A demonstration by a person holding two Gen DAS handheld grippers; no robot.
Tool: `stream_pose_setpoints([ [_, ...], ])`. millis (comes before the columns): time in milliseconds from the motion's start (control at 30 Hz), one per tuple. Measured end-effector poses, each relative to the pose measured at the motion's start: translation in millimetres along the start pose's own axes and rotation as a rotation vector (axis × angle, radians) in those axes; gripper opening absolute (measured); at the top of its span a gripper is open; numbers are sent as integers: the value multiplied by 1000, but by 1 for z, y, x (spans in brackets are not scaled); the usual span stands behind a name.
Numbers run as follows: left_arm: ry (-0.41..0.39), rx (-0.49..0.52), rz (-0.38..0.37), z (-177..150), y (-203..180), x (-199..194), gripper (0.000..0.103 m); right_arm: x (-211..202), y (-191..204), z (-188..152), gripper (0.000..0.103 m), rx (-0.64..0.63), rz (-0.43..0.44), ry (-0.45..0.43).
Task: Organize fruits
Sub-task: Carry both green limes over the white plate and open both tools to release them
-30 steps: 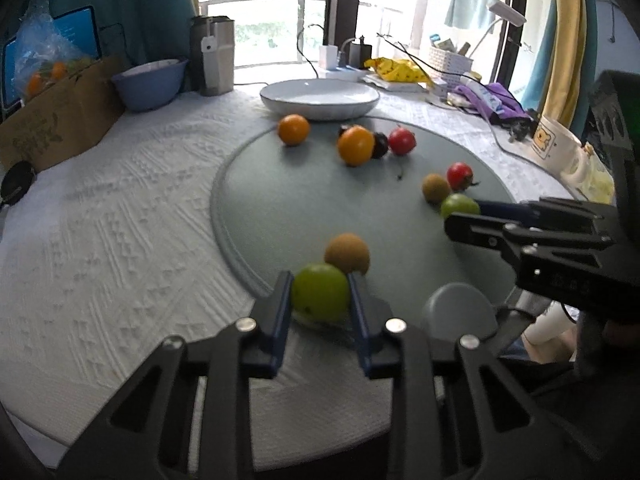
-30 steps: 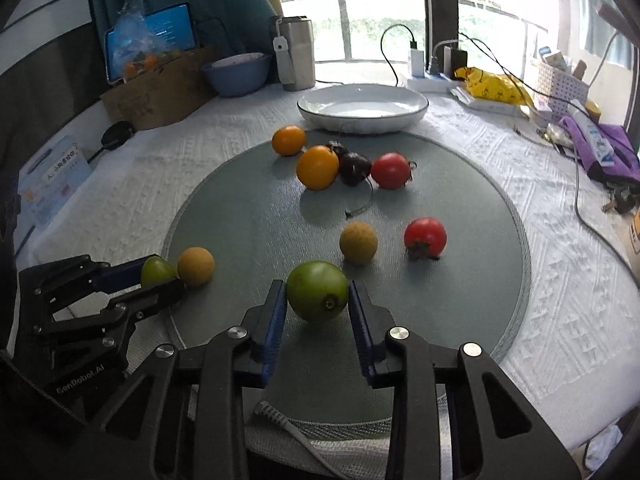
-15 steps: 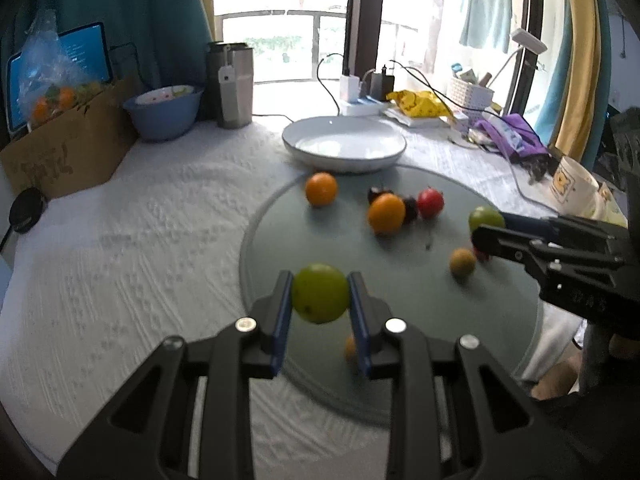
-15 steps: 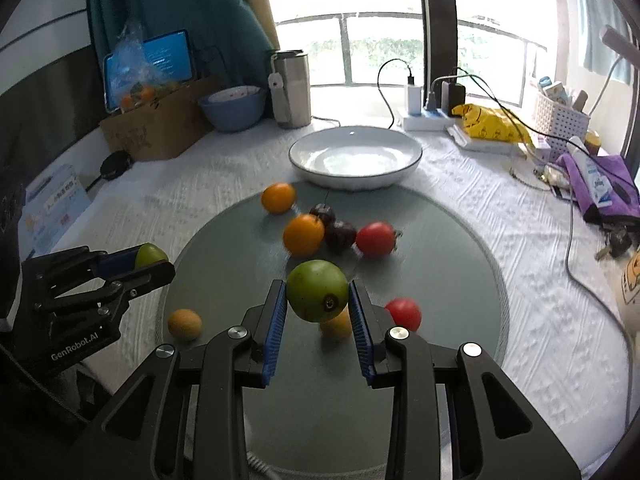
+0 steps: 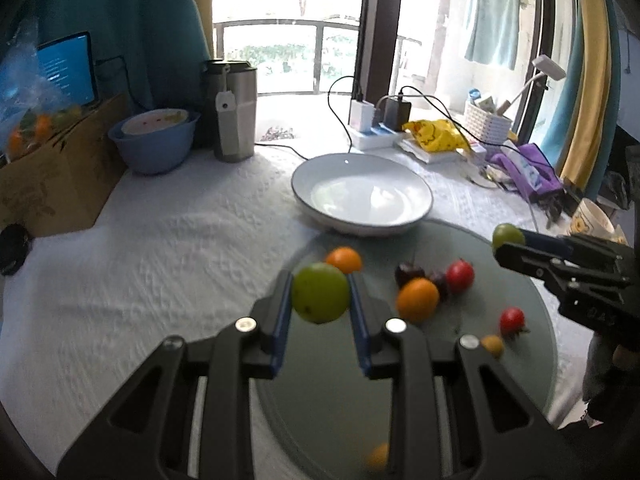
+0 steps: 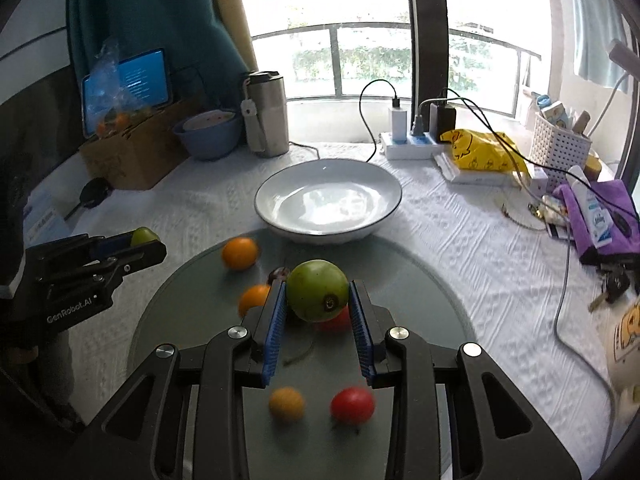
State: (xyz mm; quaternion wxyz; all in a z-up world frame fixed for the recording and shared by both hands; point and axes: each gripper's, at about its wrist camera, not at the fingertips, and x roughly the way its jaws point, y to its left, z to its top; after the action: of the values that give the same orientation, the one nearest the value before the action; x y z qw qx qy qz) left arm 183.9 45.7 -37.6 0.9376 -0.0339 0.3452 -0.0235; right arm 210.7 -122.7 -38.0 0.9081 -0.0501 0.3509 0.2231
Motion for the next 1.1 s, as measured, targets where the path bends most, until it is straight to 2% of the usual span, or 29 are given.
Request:
stream_pose_setpoints([
  [167, 3, 9, -14, 18, 5, 21, 28, 14, -10, 16, 34, -6, -9, -2],
  [433, 41, 14, -82, 55, 7, 68, 28, 52, -31, 47, 34, 13, 18, 21],
  [633, 59, 23, -86, 75, 5, 98, 28, 79, -39, 68, 34, 16, 45, 31],
  [1100, 159, 6, -100, 93, 15, 160, 28, 150, -40, 95, 34, 30, 139, 159],
])
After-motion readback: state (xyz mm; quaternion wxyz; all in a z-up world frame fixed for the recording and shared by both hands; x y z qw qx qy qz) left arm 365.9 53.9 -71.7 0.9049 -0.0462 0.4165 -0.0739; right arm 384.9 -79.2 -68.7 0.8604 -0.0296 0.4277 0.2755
